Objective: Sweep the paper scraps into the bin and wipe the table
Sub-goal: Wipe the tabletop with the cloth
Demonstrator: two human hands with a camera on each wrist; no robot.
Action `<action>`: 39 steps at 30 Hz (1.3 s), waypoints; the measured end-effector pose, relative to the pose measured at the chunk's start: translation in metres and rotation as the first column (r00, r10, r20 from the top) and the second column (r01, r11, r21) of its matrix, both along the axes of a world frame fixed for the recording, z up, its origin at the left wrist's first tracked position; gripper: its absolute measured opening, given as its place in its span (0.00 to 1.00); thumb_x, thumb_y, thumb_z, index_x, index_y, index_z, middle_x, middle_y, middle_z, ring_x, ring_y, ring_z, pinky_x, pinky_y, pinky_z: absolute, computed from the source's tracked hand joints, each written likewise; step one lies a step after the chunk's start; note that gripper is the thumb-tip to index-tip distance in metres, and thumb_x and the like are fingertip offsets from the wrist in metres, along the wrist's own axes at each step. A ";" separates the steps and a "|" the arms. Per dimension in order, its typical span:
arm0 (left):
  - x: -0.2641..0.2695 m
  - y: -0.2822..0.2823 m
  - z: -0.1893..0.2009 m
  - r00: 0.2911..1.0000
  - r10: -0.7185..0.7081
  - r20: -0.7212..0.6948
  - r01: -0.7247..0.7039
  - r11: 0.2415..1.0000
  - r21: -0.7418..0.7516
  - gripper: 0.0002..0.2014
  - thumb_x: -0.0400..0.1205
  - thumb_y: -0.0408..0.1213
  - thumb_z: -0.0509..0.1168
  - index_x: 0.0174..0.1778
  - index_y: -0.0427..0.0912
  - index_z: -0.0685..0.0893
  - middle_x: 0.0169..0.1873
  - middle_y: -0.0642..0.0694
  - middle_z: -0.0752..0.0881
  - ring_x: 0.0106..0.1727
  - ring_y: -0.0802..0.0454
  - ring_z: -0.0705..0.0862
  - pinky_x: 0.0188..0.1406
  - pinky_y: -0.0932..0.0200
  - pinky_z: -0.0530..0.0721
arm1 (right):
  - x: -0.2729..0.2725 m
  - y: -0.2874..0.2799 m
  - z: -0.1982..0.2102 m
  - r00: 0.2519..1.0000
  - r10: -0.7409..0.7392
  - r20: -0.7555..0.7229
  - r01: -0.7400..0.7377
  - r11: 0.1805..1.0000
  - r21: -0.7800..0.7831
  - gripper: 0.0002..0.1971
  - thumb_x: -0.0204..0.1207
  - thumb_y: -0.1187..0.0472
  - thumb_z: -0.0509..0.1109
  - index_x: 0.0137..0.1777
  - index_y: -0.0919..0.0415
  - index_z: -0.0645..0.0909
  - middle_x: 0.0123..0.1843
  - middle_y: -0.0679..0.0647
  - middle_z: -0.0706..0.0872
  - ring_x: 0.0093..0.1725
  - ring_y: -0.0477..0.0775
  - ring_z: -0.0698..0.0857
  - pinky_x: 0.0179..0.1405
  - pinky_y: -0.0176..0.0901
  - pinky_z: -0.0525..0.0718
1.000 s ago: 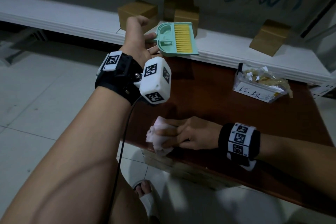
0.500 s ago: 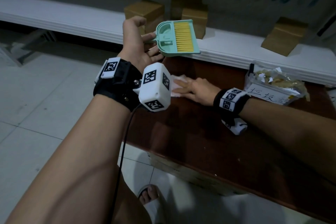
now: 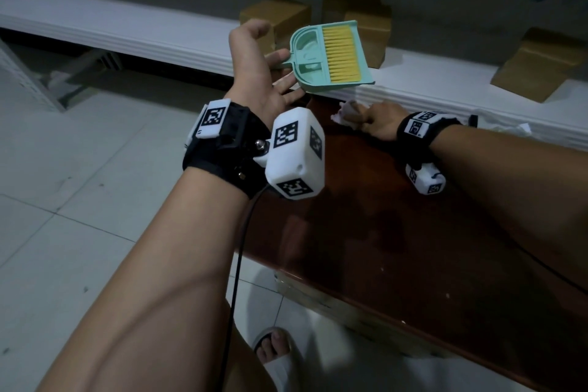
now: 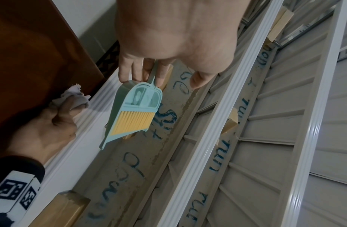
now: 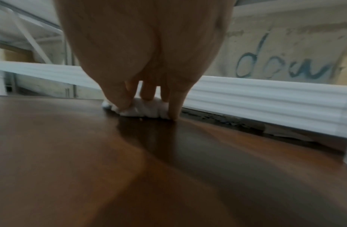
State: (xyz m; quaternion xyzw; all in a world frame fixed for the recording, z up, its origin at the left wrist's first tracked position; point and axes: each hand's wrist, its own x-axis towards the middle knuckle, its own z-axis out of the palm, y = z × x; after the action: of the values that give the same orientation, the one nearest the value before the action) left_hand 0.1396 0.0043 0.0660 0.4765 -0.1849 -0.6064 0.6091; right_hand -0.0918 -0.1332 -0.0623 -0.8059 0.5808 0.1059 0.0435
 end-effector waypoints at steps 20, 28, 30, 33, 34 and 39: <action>-0.006 0.008 0.004 0.999 -0.004 0.046 0.003 1.000 0.020 0.24 0.79 0.53 0.65 0.57 0.36 0.87 0.55 0.32 0.89 0.56 0.35 0.91 0.60 0.39 0.88 | 0.057 0.172 -0.005 0.759 0.602 0.247 -0.628 0.777 0.039 0.14 0.85 0.52 0.71 0.68 0.47 0.88 0.72 0.55 0.85 0.62 0.62 0.88 0.56 0.47 0.85; -0.006 0.013 0.004 0.999 -0.005 0.054 0.004 1.000 0.011 0.22 0.79 0.53 0.65 0.54 0.36 0.86 0.53 0.32 0.90 0.55 0.35 0.92 0.59 0.39 0.89 | 0.059 0.220 -0.015 0.647 0.688 0.329 -0.735 0.678 0.026 0.21 0.85 0.52 0.63 0.76 0.50 0.82 0.79 0.60 0.80 0.70 0.64 0.85 0.64 0.59 0.87; -0.005 0.013 0.005 0.998 -0.007 0.055 0.006 1.000 0.013 0.21 0.79 0.53 0.64 0.52 0.36 0.85 0.53 0.33 0.90 0.54 0.35 0.92 0.58 0.40 0.90 | 0.061 0.221 -0.005 0.647 0.682 0.341 -0.744 0.663 0.083 0.18 0.86 0.53 0.68 0.74 0.48 0.85 0.79 0.57 0.80 0.69 0.61 0.85 0.69 0.55 0.85; -0.005 0.013 0.005 0.998 -0.005 0.055 0.004 1.000 0.012 0.21 0.80 0.53 0.64 0.53 0.36 0.85 0.53 0.33 0.90 0.55 0.36 0.92 0.60 0.40 0.89 | 0.068 0.218 -0.005 0.623 0.703 0.342 -0.774 0.617 0.142 0.18 0.86 0.53 0.68 0.74 0.45 0.85 0.84 0.55 0.75 0.71 0.60 0.84 0.71 0.55 0.83; -0.006 0.013 0.005 0.998 -0.004 0.055 0.003 1.000 0.012 0.21 0.80 0.53 0.64 0.52 0.36 0.85 0.53 0.33 0.90 0.55 0.36 0.92 0.61 0.40 0.88 | 0.068 0.215 -0.005 0.607 0.710 0.357 -0.788 0.595 0.156 0.18 0.86 0.53 0.69 0.74 0.44 0.85 0.86 0.54 0.73 0.72 0.61 0.84 0.71 0.56 0.83; -0.009 0.009 0.004 0.998 -0.016 0.062 0.015 1.000 0.017 0.21 0.80 0.53 0.64 0.51 0.35 0.86 0.54 0.32 0.90 0.54 0.35 0.92 0.62 0.38 0.88 | 0.082 0.205 -0.006 0.532 0.761 0.372 -0.843 0.516 0.149 0.17 0.86 0.55 0.67 0.72 0.50 0.86 0.83 0.56 0.76 0.70 0.63 0.83 0.68 0.61 0.83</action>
State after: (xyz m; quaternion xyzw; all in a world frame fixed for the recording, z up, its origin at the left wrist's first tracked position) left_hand 0.1303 0.0135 0.0696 0.4986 -0.2023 -0.5975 0.5945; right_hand -0.0097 0.0723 -0.0687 -0.9714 0.1021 0.0974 0.1912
